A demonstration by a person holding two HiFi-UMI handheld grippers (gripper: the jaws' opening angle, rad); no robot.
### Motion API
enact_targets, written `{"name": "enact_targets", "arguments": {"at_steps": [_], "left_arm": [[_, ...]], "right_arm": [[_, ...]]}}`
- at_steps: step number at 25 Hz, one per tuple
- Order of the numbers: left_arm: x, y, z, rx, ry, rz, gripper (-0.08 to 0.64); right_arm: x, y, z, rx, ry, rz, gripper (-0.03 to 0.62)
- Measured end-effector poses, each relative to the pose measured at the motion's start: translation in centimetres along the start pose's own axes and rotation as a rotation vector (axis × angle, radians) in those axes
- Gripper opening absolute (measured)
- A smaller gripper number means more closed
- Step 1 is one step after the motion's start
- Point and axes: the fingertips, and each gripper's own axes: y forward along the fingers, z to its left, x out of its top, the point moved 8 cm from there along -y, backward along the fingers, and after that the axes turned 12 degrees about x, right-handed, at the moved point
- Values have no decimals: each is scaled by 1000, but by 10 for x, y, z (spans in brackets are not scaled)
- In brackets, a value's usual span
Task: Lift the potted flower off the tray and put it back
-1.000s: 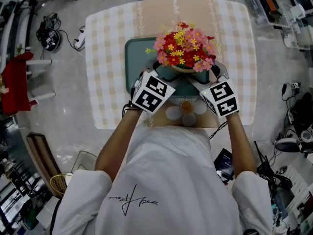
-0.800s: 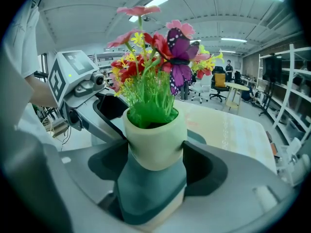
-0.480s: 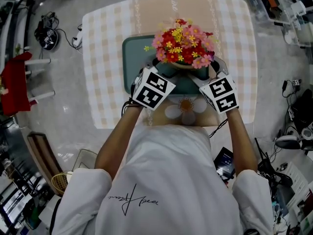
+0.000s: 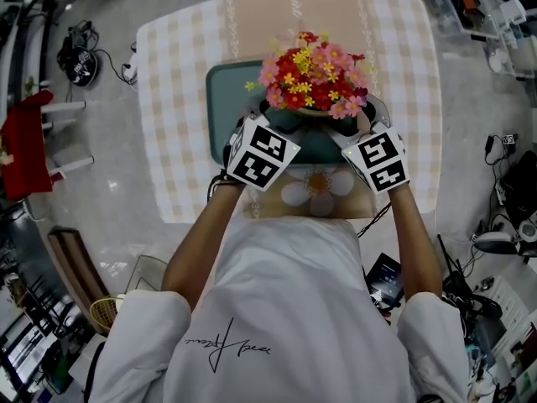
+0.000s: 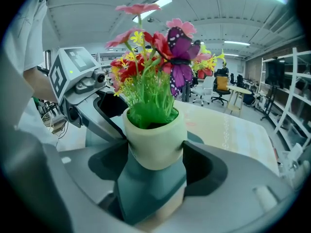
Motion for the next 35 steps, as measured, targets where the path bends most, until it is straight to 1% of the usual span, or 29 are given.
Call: {"name": "enact_targets", "arguments": {"at_steps": [7,16,22,26,35], "left_arm": [[-1,6,1,-1,-24,8,322],[0,12,1,29,-13,9,321],[-1,17,0,32,-14,10,318],[-1,17,-1,62,1,-10,316],[0,21,0,59,-15,-23,314]], "right_arm": [[-4,2,-6,6,-17,-7,356],[-8,7,-14,20,-29,-18,354],[-11,9,-17,18,-38,-15,353],[-11,11,-21,20,-49,-23,353],[-14,12,-28,56,-21,-56,354]]}}
